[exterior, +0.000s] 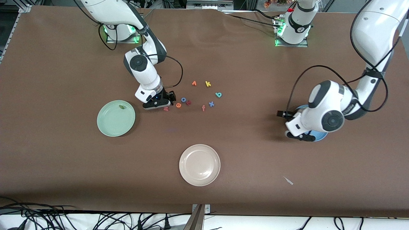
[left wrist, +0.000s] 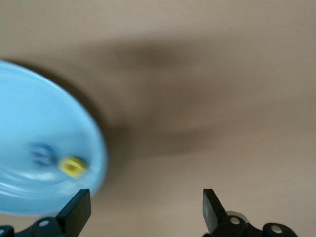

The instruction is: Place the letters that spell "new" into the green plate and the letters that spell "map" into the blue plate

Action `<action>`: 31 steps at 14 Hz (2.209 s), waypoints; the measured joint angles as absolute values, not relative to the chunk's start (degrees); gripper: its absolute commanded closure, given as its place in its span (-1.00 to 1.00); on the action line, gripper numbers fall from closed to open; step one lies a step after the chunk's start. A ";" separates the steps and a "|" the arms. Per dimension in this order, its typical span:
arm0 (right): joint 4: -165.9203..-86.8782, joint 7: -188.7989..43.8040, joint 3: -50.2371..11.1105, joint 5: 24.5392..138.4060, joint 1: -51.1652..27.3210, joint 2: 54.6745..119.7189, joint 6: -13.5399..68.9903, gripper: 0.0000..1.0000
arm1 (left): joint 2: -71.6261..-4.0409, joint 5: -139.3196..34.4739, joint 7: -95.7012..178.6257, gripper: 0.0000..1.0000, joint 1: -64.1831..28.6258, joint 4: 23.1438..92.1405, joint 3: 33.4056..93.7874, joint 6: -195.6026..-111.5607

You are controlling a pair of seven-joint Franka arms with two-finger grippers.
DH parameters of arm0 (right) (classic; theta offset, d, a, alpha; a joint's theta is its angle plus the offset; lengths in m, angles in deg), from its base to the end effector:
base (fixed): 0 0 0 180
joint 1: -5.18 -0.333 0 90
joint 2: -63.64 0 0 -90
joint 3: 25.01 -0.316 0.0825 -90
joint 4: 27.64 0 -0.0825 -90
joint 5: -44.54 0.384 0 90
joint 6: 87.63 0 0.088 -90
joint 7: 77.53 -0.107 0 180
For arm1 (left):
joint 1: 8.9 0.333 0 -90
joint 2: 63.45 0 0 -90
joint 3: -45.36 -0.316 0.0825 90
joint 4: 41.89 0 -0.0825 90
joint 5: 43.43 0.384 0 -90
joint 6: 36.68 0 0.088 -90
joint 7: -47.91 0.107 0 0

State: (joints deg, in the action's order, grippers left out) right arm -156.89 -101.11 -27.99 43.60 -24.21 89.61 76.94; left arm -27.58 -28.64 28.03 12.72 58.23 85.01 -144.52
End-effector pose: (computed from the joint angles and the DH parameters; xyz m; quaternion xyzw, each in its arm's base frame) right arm 0.4660 0.2973 0.1760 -0.9934 -0.0805 -0.0684 0.0457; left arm 0.6038 -0.1409 0.2584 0.9823 -0.0302 -0.1830 0.0249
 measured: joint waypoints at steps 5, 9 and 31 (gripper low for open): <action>-156.43 -101.11 -27.74 43.60 -24.07 90.30 77.63 -0.29 | -29.53 -28.75 -2.18 -1.00 12.24 69.29 94.19 -158.91; -156.08 -101.11 -27.65 43.60 -24.05 90.58 77.64 -0.08 | -29.64 -27.73 -25.23 -1.00 6.45 74.97 96.62 -169.41; -150.19 -71.71 -11.47 43.49 -23.34 82.77 55.29 0.71 | -21.36 -11.72 -61.02 -0.42 -16.17 70.29 85.49 -174.79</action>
State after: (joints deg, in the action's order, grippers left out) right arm -150.19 -71.71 -11.47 43.49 -23.34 82.77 55.29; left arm -21.36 -11.72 -61.02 -16.17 70.29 85.49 -174.79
